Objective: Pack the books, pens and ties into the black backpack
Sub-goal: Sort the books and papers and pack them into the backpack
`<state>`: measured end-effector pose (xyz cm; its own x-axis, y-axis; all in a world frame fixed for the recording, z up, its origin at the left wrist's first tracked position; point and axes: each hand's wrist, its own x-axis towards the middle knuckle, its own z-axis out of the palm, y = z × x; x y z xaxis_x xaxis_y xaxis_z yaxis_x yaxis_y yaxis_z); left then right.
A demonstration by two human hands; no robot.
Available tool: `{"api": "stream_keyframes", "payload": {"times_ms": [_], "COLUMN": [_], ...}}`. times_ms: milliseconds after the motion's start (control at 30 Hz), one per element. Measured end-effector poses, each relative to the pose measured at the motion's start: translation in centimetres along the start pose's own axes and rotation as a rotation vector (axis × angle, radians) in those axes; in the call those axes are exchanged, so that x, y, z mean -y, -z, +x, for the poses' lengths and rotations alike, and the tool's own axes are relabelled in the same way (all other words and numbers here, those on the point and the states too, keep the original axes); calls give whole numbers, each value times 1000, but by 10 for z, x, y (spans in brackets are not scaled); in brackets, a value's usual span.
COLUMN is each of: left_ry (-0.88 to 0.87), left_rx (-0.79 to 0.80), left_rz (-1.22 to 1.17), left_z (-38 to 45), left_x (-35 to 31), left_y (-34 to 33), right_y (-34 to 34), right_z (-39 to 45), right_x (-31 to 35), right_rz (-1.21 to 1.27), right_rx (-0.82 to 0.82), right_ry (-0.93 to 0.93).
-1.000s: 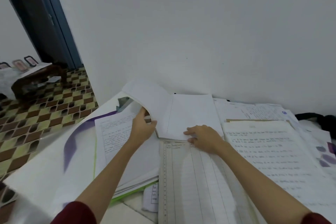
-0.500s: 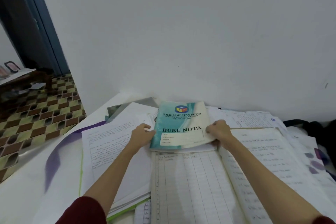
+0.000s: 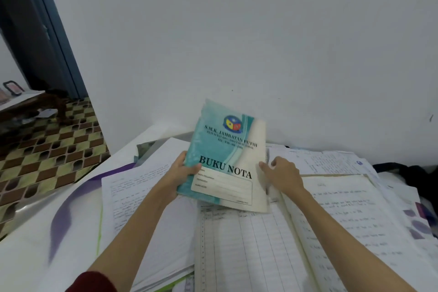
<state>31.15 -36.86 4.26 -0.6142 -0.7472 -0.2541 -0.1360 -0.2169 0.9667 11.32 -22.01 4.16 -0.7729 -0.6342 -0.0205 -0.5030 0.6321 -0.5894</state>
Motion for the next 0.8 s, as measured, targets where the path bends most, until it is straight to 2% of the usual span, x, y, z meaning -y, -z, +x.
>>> {"api": "stream_keyframes", "payload": {"times_ms": [67,133,200,267,367,533,800], "left_ry": [-101,-142,-166,-213,-228,-288,-244], "left_rx": [-5,-2,11,24,-68,-211,-234], "left_rz": [-52,-100,-85,-4,64,-60,-46], "left_z": [-16,-30,-42,-49,-61,-73,-75], "left_x": [-4,-7,-10,-11,-7,-3,17], "left_y": [19,41,63,79,100,115,106], "right_y": [-1,-3,-6,-7,-16,-31,-46], "right_z": [1,0,-3,-11,-21,-33,-39], "right_x": [11,28,50,75,104,125,118], "right_rz": [352,736,995,1114,1092,1036,971], "right_rx": [66,247,376,395,400,436,360], "right_ry": [-32,-42,39,125,265,338,350]}}
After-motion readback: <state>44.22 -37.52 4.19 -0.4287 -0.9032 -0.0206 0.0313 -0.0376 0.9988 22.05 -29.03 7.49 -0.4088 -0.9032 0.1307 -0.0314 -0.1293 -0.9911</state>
